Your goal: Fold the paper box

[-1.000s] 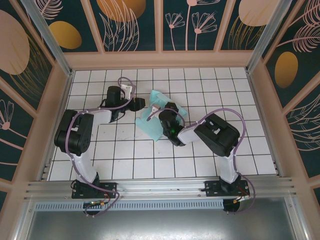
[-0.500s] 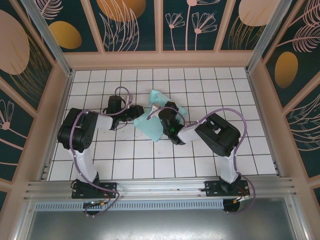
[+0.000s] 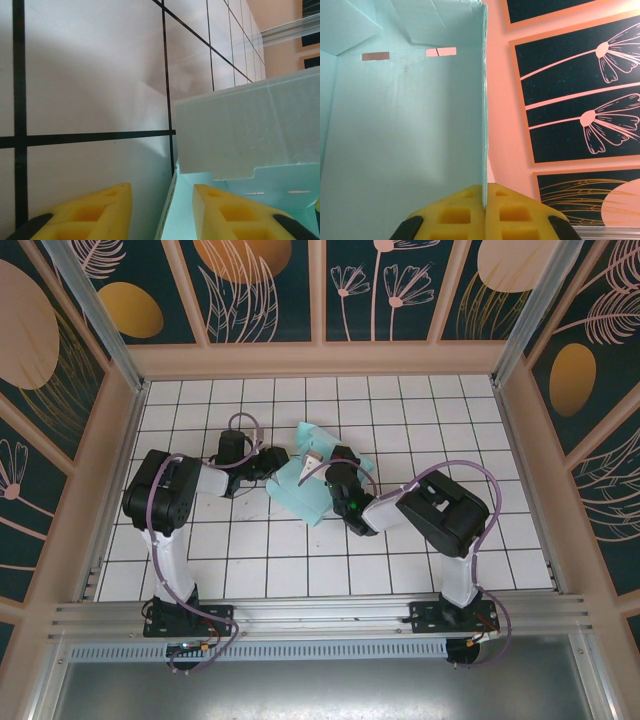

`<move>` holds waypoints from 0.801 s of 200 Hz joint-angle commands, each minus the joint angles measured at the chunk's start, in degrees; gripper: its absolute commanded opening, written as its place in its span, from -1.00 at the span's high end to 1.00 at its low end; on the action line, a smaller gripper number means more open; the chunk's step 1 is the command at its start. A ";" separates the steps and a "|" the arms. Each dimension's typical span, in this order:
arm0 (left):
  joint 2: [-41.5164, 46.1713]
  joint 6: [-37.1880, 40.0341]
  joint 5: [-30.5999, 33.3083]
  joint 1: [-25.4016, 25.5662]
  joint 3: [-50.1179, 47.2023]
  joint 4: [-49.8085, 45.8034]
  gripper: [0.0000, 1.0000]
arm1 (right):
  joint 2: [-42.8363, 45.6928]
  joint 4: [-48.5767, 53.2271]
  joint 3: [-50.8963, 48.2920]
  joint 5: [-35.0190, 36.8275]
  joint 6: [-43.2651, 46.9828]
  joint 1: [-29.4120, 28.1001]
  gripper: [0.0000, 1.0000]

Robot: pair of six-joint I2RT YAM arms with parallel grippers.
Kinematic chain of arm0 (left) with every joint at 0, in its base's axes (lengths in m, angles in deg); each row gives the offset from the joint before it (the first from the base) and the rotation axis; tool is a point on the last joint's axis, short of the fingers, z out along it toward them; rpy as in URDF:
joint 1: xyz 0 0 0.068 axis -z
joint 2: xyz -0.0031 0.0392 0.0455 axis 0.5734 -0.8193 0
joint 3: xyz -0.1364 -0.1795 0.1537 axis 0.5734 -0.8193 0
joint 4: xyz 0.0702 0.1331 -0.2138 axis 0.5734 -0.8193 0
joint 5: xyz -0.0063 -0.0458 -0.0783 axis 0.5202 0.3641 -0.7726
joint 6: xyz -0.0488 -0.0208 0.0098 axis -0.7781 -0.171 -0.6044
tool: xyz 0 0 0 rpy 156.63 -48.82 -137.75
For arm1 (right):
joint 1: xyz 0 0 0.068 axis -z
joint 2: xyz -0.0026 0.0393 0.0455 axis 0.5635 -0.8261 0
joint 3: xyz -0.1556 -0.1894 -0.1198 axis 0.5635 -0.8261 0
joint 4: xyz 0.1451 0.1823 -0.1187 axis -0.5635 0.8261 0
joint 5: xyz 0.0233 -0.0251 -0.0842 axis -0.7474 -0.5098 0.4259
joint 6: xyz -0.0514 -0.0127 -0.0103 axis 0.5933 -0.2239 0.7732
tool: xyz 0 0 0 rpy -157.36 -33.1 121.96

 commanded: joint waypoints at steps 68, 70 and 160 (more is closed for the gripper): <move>1.28 0.84 2.38 -0.23 3.48 4.45 -0.06 | 1.60 -1.41 0.39 -1.22 -2.51 -0.62 1.00; 1.27 0.94 2.39 -0.24 3.74 4.43 -0.06 | 1.79 -1.33 0.32 -1.18 -2.69 -0.62 1.00; 3.17 11.47 1.00 -0.33 6.53 7.85 -0.38 | 10.63 11.59 -1.90 -8.94 -15.58 1.51 1.00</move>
